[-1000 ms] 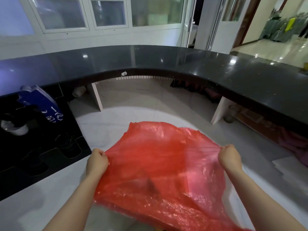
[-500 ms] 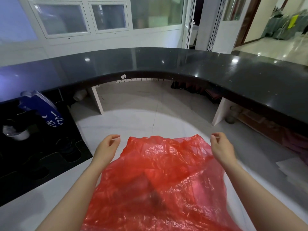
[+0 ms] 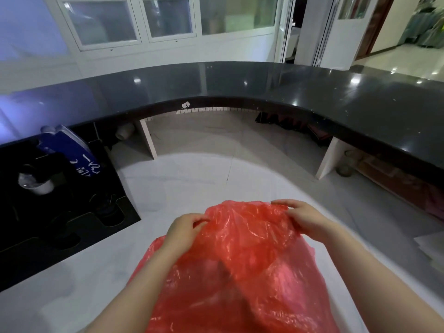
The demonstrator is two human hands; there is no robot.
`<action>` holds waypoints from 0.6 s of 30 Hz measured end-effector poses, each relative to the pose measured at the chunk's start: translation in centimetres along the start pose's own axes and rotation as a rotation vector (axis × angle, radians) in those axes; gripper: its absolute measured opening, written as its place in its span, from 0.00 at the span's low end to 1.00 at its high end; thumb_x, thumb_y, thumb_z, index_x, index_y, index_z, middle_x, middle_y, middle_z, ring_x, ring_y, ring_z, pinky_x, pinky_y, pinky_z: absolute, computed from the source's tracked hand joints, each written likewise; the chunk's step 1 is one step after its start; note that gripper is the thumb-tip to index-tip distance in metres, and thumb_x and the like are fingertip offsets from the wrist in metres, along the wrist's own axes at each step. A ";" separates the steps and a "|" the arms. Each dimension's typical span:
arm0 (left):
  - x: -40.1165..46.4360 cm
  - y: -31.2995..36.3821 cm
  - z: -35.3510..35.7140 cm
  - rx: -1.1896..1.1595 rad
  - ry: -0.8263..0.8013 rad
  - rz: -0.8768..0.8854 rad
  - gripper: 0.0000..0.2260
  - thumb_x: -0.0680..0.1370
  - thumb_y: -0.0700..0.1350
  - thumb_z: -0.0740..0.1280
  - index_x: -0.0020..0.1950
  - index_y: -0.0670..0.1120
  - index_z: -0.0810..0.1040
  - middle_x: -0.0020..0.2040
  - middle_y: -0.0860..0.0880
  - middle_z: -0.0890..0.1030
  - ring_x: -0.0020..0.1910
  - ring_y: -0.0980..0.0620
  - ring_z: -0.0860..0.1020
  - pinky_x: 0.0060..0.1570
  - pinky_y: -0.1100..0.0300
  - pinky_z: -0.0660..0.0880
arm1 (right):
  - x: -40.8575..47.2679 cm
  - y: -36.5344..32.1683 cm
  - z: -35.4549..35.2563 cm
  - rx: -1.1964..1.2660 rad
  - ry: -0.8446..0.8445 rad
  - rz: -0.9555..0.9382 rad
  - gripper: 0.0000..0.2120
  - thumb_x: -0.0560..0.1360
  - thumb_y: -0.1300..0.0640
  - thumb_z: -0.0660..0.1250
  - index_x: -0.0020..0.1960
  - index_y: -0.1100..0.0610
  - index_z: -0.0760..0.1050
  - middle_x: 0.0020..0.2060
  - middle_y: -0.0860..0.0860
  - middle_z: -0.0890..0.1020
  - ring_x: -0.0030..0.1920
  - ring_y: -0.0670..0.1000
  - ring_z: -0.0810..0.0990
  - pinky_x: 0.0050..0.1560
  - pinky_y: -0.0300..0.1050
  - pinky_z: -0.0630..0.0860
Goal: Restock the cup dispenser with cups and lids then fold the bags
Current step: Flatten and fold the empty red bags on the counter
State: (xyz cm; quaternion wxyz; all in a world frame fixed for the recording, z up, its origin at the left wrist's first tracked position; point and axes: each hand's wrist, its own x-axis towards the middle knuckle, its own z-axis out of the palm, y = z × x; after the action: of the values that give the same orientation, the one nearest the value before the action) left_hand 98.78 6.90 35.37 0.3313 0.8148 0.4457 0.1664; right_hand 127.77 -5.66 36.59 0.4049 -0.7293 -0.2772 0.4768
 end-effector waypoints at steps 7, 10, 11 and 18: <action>0.4 -1.1 -1.8 -0.020 0.231 -0.024 0.11 0.81 0.40 0.61 0.59 0.44 0.82 0.55 0.45 0.83 0.56 0.46 0.80 0.54 0.61 0.70 | -0.4 0.5 -0.8 0.317 0.295 -0.041 0.16 0.69 0.72 0.57 0.43 0.59 0.81 0.33 0.49 0.80 0.29 0.48 0.65 0.33 0.42 0.57; 1.4 -1.7 -2.9 -0.101 0.307 -0.075 0.12 0.81 0.38 0.60 0.58 0.39 0.81 0.53 0.41 0.83 0.53 0.43 0.80 0.55 0.54 0.73 | -0.8 0.8 -1.8 0.455 0.406 -0.092 0.10 0.74 0.69 0.59 0.46 0.58 0.76 0.30 0.52 0.70 0.25 0.46 0.66 0.28 0.40 0.62; 1.8 -1.9 -3.4 -0.140 0.341 -0.117 0.11 0.81 0.38 0.60 0.56 0.38 0.81 0.52 0.39 0.83 0.52 0.42 0.80 0.55 0.52 0.73 | -1.0 0.8 -2.2 0.503 0.446 -0.113 0.08 0.75 0.68 0.59 0.46 0.58 0.74 0.32 0.52 0.70 0.27 0.46 0.68 0.27 0.39 0.67; 3.5 -3.9 -6.5 -0.445 0.473 -0.330 0.13 0.78 0.39 0.63 0.33 0.42 0.77 0.30 0.44 0.76 0.32 0.48 0.72 0.39 0.55 0.69 | -2.2 1.8 -5.4 0.575 0.757 -0.146 0.17 0.79 0.63 0.60 0.67 0.65 0.70 0.62 0.62 0.75 0.54 0.56 0.76 0.52 0.49 0.72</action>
State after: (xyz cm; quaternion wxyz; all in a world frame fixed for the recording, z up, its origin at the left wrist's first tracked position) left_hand 94.58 13.83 37.33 0.4107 0.5786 0.5885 0.3875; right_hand 131.91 -10.11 37.21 0.6952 -0.6886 -0.0178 0.2054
